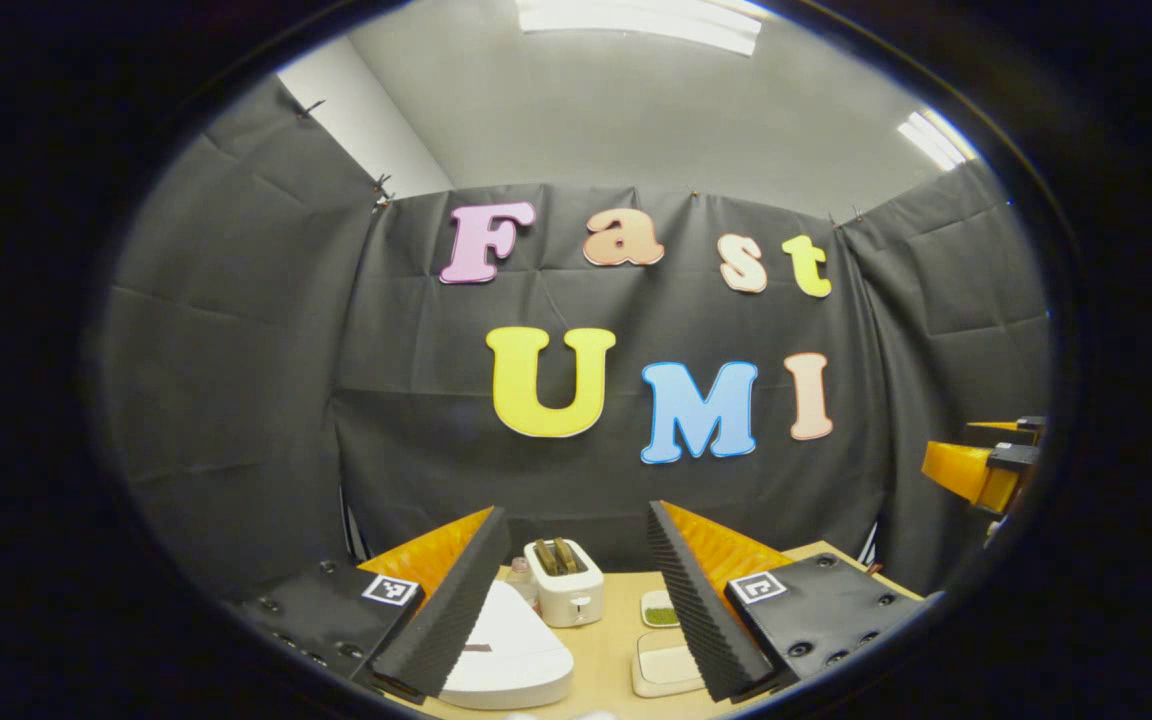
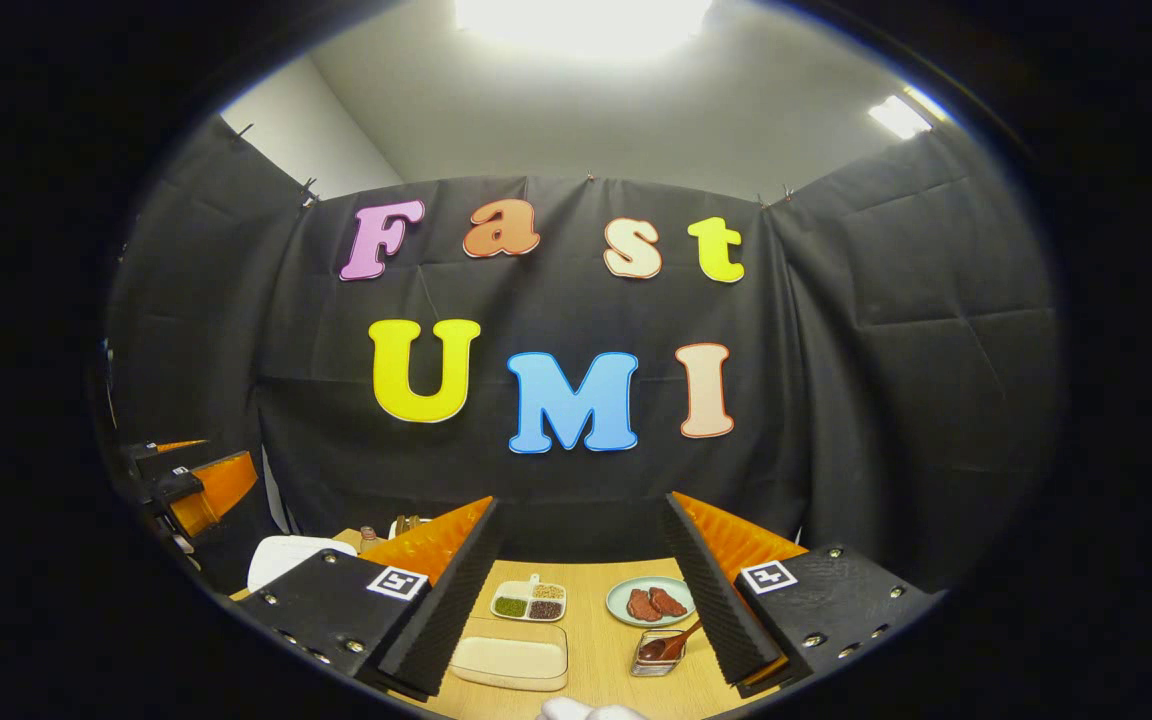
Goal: Close the left gripper, press the button to open the rice cooker; take a wooden spoon from the chopstick holder with the right hand, scoop a spoonful of rice and pour it into the rice cooker, then put the wooden spoon back into the chopstick holder.
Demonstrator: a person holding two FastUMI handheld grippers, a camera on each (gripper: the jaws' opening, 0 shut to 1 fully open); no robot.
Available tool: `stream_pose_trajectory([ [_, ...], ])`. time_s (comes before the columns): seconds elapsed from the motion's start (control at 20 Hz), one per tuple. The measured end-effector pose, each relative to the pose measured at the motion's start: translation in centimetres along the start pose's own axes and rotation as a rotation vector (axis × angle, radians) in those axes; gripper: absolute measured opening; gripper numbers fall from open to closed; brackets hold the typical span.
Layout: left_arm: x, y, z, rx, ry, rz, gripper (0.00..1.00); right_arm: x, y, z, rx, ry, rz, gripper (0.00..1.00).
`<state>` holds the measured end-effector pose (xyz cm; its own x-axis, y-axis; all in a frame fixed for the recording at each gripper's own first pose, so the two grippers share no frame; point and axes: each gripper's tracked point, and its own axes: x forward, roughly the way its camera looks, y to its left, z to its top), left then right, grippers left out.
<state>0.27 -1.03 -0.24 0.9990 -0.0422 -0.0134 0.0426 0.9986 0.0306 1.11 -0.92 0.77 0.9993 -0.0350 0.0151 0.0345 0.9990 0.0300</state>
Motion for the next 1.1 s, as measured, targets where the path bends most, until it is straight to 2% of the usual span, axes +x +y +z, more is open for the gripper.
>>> stream_pose_trajectory([
  [0.3,0.4,0.1,-0.6,-0.005,0.014,0.003,0.94,0.4,0.1,-0.4,0.018,0.019,0.007,0.98],
  [0.5,0.6,0.2,-1.0,-0.007,0.033,0.008,0.63,0.4,-0.1,-0.4,0.027,0.020,0.006,0.98],
  [0.6,0.5,0.8,-0.9,-0.004,0.023,0.032,0.39,0.3,-0.1,-0.5,0.026,0.027,0.011,0.98],
  [0.7,0.4,0.4,-1.4,-0.037,0.016,0.013,0.15,0.2,-0.2,-0.4,0.040,0.026,0.014,0.98],
  [0.75,0.5,0.2,-1.8,-0.072,0.034,-0.002,0.09,0.2,-0.3,-0.4,0.043,0.028,0.011,0.98],
  [0.85,1.4,0.3,-4.0,-0.093,0.086,-0.020,0.08,0.1,-0.6,-0.8,0.039,0.036,0.004,0.98],
  [1.1,4.8,6.6,-11.4,-0.029,0.182,0.176,0.08,0.2,-1.2,-2.3,0.004,0.097,-0.004,0.98],
])
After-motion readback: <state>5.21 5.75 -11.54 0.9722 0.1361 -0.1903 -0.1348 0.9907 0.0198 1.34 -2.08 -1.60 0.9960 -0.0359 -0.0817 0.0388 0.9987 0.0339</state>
